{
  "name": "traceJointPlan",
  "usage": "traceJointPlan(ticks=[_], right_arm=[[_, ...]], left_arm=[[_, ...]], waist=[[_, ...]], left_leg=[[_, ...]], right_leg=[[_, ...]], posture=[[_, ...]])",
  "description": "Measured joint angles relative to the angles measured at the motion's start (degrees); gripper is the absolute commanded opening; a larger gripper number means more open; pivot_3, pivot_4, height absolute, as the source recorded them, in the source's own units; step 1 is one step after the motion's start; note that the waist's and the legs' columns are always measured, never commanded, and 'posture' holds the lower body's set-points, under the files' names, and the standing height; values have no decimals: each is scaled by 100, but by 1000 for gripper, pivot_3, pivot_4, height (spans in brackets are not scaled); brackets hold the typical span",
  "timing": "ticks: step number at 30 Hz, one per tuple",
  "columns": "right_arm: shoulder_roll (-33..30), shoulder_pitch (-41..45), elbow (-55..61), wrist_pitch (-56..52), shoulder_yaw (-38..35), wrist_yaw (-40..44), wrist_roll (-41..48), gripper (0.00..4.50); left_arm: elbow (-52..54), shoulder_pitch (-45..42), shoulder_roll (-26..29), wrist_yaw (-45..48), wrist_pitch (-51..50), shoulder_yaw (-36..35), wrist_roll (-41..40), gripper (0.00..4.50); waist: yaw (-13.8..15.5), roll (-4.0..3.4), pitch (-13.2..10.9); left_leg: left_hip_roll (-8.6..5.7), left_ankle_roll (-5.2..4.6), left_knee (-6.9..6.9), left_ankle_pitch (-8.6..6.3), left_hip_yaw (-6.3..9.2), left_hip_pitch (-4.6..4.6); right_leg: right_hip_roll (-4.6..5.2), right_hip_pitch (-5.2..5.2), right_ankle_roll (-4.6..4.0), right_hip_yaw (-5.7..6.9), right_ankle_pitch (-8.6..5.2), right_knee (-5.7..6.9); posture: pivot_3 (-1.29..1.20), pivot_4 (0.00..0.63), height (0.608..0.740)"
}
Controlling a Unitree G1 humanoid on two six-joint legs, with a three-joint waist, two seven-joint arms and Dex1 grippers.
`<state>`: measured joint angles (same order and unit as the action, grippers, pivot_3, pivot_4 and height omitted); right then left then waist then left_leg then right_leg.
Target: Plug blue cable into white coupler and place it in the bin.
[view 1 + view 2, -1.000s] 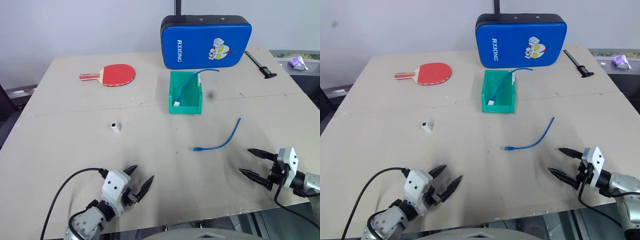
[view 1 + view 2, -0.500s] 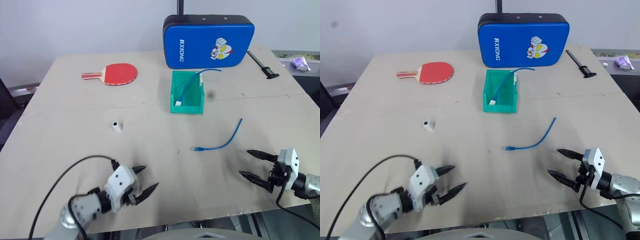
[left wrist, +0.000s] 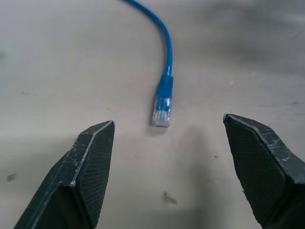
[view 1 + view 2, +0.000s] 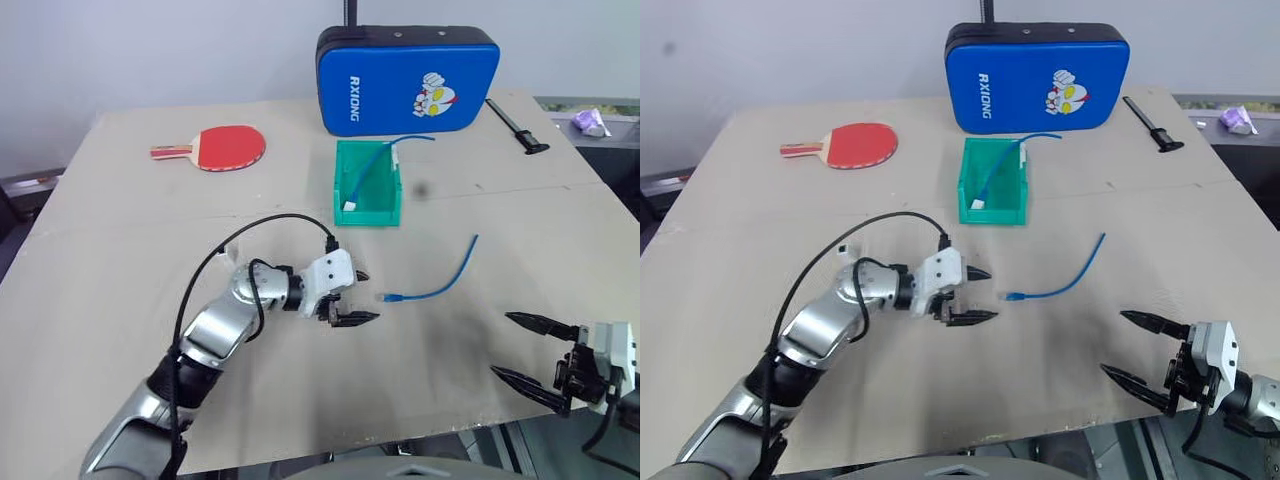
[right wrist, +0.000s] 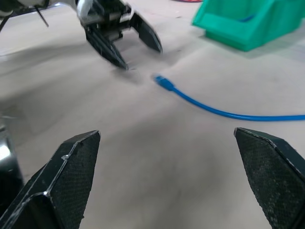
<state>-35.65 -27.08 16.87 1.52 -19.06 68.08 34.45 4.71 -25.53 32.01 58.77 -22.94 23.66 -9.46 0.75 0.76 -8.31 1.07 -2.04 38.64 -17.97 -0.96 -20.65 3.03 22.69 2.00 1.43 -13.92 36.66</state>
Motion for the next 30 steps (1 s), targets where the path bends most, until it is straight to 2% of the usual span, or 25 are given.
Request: traceJointPlan(ticks=[10, 12, 14, 15, 16, 19, 20, 25, 30], right_arm=[[174, -65, 166, 13, 8, -300, -37, 4447], [188, -76, 167, 22, 8, -338, -48, 4500], [209, -87, 167, 45, 8, -349, -49, 4500], [220, -91, 167, 58, 9, -355, -50, 4500], [224, -99, 167, 76, 9, -361, -52, 4500], [226, -106, 167, 117, 9, -379, -61, 4500], [227, -105, 167, 118, 10, -389, -69, 4500], [227, -82, 185, 80, 43, -422, -74, 4500], [226, -123, 555, -525, 282, -745, 89, 4500]], left_arm=[[-873, -589, -518, 343, 443, 384, 395, 3728], [-885, -590, -594, 359, 468, 413, 451, 3213], [-885, -603, -615, 363, 476, 435, 509, 2495], [-884, -607, -617, 373, 470, 441, 533, 2018], [-881, -616, -613, 393, 464, 447, 575, 1723], [-870, -649, -587, 408, 466, 468, 667, 315], [-857, -651, -586, 418, 466, 461, 676, 33], [-764, -532, -549, 457, 406, 355, 622, 33], [-610, -175, -683, 466, 83, 25, 139, 33]], waist=[[28, 0, 0], [24, 0, 0], [22, 0, 0], [20, 0, 0], [19, 0, 0], [16, -1, 0], [15, -1, 1], [3, -2, 1], [8, -2, 1]], left_leg=[[3, 0, 19, 0, -5, -7], [3, 0, 21, 0, -6, -7], [3, 0, 21, 0, -5, -5], [3, 0, 21, 0, -5, -5], [3, 0, 21, 0, -5, -4], [4, 0, 21, 0, -5, -3], [5, 0, 21, 0, -5, -3], [8, 0, 21, 0, -4, 0], [12, 0, 21, 0, 1, -3]], right_leg=[[10, -1, 1, -9, 0, 4], [10, -1, 1, -11, 0, 4], [10, -1, 1, -11, 0, 7], [9, -1, 1, -11, 0, 8], [9, -1, 1, -11, 0, 9], [8, -1, 1, -12, 0, 10], [8, -1, 1, -12, 0, 10], [6, -1, 1, -17, 0, 10], [8, 0, 0, -26, 0, 12]], posture=[[0, 150, 740], [0, 150, 740], [0, 150, 740], [0, 150, 740], [0, 150, 740], [0, 150, 740], [0, 150, 740], [0, 150, 740], [0, 150, 740]])
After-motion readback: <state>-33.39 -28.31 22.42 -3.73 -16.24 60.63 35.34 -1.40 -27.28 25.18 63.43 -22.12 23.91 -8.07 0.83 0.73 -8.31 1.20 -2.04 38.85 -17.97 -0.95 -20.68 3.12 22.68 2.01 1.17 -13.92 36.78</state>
